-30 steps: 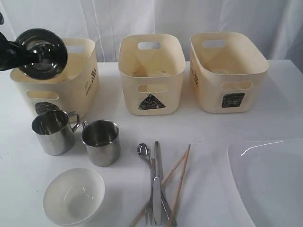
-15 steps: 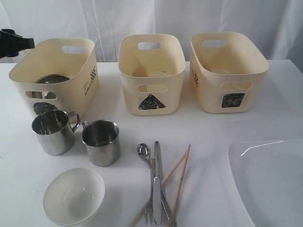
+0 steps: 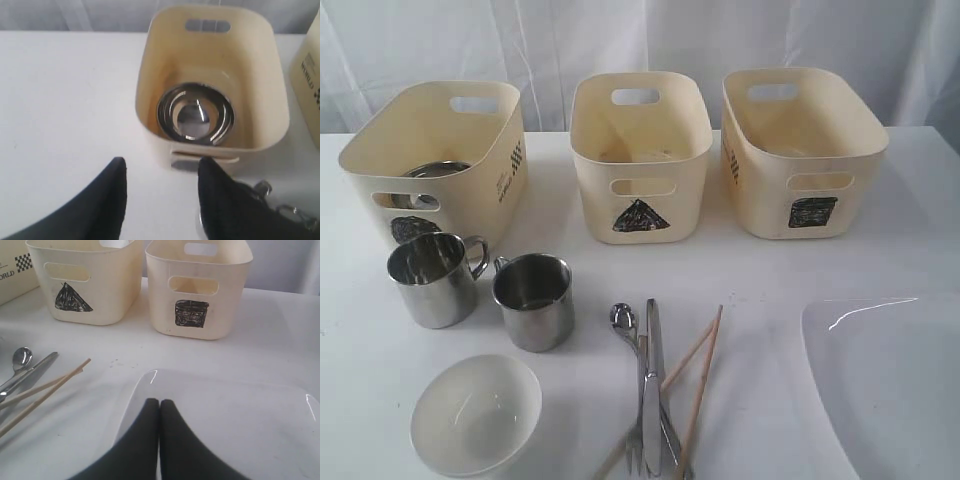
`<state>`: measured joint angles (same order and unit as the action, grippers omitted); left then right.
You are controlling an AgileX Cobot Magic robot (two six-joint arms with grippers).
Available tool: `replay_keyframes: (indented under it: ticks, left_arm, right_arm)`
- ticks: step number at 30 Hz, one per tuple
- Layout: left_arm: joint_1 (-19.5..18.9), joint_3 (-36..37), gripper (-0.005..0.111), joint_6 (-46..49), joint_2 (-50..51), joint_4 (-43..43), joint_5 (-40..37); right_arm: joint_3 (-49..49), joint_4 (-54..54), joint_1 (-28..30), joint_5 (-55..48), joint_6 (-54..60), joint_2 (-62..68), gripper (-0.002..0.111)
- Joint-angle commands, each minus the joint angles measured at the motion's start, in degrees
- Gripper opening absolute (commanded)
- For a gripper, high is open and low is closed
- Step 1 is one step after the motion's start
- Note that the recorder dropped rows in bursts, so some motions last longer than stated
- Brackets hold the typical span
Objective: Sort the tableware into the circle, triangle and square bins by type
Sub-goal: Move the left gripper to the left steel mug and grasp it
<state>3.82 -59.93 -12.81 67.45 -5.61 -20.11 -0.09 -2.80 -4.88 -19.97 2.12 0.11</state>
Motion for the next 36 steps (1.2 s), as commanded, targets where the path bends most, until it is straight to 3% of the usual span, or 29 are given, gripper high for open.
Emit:
replay_keyframes:
  ticks: [1, 4, 7, 14, 18, 21, 28, 36]
  left_arm:
    - [0.3, 0.0, 0.050, -0.3, -0.8, 1.1, -11.4]
    - [0.3, 0.0, 0.050, 0.2, -0.7, 1.3, -19.3]
    - [0.3, 2.1, 0.050, 2.6, -0.7, 1.3, -20.3]
    - [0.3, 12.2, 0.050, 2.5, 0.5, 2.8, -6.6]
    - [0.3, 17.6, 0.050, 2.4, 2.4, 9.5, 7.3]
    - [0.3, 19.4, 0.050, 2.4, 4.2, 10.0, 15.1]
    - [0.3, 19.5, 0.050, 2.1, 10.2, 16.2, 20.4]
    - [0.3, 19.5, 0.053, 2.3, 14.2, 19.5, 18.8]
  right_arm:
    - [0.1, -0.1, -1.5, 0.3, -0.3, -0.1, 0.000]
    - [0.1, -0.1, -2.0, 0.3, -0.3, -0.1, 0.000]
    - [0.1, -0.1, -2.0, 0.3, -0.3, -0.1, 0.000]
    - [0.1, -0.1, -2.0, 0.3, -0.7, -0.1, 0.000]
    - [0.1, -0.1, -2.0, 0.3, -0.8, -0.1, 0.000]
    - [0.1, -0.1, -2.0, 0.3, -0.8, -0.1, 0.000]
    - [0.1, -0.1, -2.0, 0.3, -0.8, -0.1, 0.000]
    - [0.1, -0.1, -2.0, 0.3, -0.8, -0.1, 0.000]
